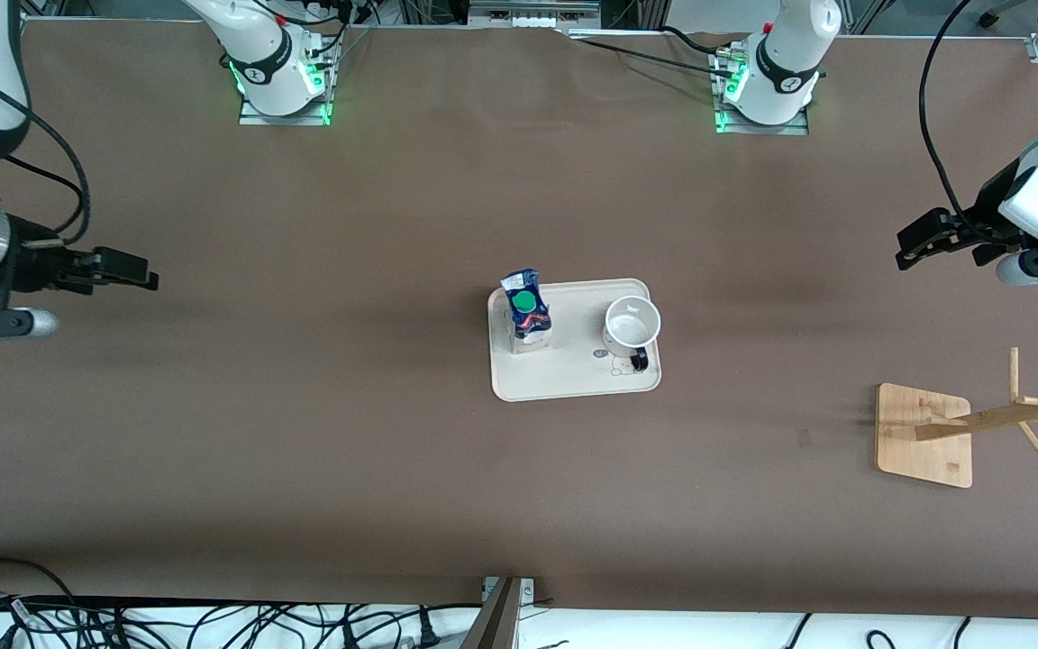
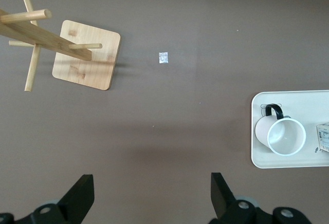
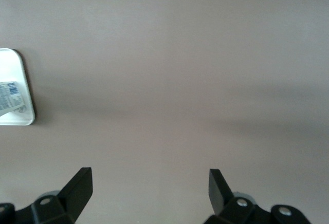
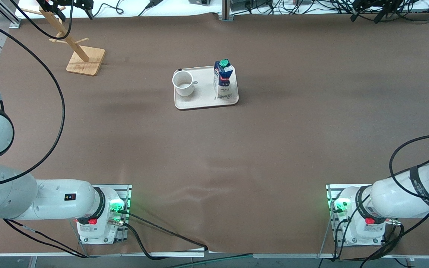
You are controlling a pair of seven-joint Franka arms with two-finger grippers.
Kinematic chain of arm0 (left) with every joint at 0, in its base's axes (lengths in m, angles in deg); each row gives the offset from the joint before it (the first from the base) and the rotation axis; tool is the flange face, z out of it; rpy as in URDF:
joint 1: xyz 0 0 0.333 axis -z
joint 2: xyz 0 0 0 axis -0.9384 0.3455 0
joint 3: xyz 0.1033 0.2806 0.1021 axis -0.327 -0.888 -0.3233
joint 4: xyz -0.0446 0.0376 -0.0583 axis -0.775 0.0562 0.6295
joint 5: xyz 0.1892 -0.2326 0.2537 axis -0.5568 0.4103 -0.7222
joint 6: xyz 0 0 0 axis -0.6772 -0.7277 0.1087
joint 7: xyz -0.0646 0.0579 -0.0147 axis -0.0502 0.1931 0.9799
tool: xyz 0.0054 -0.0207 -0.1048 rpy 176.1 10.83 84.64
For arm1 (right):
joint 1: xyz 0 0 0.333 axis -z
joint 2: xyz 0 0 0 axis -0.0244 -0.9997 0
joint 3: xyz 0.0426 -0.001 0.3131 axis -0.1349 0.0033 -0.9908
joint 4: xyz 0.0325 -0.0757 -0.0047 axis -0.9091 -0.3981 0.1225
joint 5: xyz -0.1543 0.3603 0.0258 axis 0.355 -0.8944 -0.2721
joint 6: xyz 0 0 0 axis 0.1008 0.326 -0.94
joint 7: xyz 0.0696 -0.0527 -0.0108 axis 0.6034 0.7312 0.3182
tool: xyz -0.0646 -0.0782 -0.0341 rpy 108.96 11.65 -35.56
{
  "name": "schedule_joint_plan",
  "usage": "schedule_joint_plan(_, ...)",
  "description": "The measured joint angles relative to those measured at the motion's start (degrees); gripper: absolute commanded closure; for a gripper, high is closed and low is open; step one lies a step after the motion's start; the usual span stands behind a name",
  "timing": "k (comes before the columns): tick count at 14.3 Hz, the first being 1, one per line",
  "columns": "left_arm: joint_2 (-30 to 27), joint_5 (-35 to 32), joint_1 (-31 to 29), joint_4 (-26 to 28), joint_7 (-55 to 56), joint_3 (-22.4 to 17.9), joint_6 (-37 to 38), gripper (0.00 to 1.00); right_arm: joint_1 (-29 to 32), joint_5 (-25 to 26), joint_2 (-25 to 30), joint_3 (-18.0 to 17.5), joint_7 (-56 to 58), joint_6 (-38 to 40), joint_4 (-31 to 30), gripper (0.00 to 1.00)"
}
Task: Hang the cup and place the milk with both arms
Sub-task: 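Reach the right gripper toward the milk carton on the white tray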
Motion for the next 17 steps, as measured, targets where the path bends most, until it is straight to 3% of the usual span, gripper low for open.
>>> schedule_joint_plan(6, 0.0, 0.0, 0.0, -0.01, 0.0, 0.0, 0.0, 0.0, -7.81, -4.78, -2.17, -0.26, -10.58, -8.24, 0.01, 0.0)
schedule_joint_plan(14, 0.04, 0.0, 0.0, -0.01, 0.0, 0.01, 0.0, 0.0, -17.07, -5.27, -8.23, -2.02, -9.47, -16.02, 5.06, 0.0)
schedule_joint_plan(17, 0.05, 0.0, 0.0, -0.01, 0.0, 0.01, 0.0, 0.0, -20.69, -5.45, -9.49, -2.14, -13.9, -18.29, 5.34, 0.0)
